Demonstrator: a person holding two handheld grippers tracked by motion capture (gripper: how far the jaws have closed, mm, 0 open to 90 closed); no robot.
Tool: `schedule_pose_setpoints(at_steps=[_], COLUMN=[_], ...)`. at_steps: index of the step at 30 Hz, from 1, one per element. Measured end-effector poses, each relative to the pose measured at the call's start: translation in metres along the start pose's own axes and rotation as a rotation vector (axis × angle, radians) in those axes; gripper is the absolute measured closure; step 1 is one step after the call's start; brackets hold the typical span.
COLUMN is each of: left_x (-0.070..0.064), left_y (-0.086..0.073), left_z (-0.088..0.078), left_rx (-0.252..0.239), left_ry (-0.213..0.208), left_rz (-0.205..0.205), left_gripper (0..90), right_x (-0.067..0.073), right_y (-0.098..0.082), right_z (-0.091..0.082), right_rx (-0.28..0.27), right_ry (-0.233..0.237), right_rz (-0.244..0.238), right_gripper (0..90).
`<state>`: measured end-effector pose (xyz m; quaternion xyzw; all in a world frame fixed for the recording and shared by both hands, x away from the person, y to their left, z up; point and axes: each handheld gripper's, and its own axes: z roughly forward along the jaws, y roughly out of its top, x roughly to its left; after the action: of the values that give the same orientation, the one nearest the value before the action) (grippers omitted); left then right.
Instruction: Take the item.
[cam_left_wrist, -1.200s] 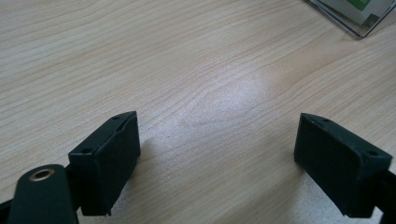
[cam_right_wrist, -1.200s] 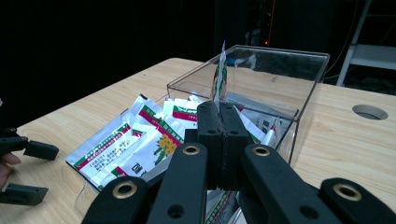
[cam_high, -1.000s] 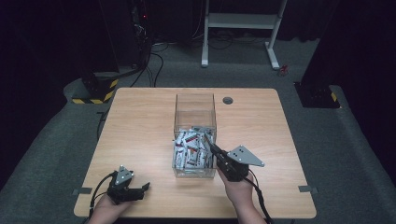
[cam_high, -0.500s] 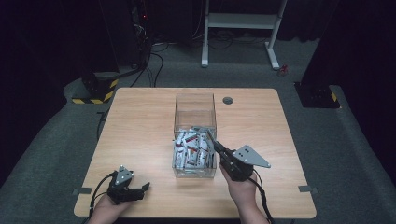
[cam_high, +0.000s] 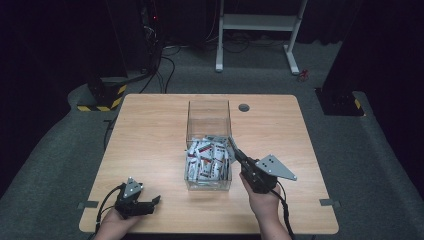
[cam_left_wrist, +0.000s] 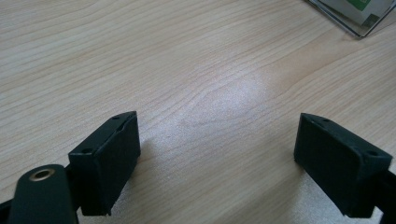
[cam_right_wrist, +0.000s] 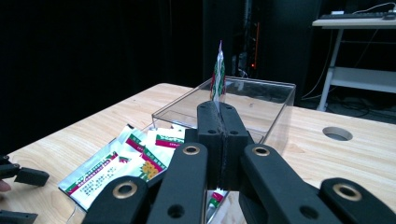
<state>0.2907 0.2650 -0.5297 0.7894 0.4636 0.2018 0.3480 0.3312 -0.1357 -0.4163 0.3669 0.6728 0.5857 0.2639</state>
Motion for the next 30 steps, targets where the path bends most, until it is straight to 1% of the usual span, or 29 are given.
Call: schedule_pose_setpoints(at_steps=[15,30], left_x=[0.000,0.000], left_y=[0.000,0.000], left_z=[0.000,0.000], left_rx=[-0.001,-0.001], left_ry=[-0.002,-0.004], left_rz=[0.005,0.007], left_gripper=[14.7,14.7], right_x=[-0.010,-0.023], right_y=[0.000,-0.001], right_z=[-0.004,-0.008], right_rx=[-0.007,-0.010], right_ry=[-0.036,-0.076], right_rz=[0.006,0.024], right_gripper=[90.0,90.0])
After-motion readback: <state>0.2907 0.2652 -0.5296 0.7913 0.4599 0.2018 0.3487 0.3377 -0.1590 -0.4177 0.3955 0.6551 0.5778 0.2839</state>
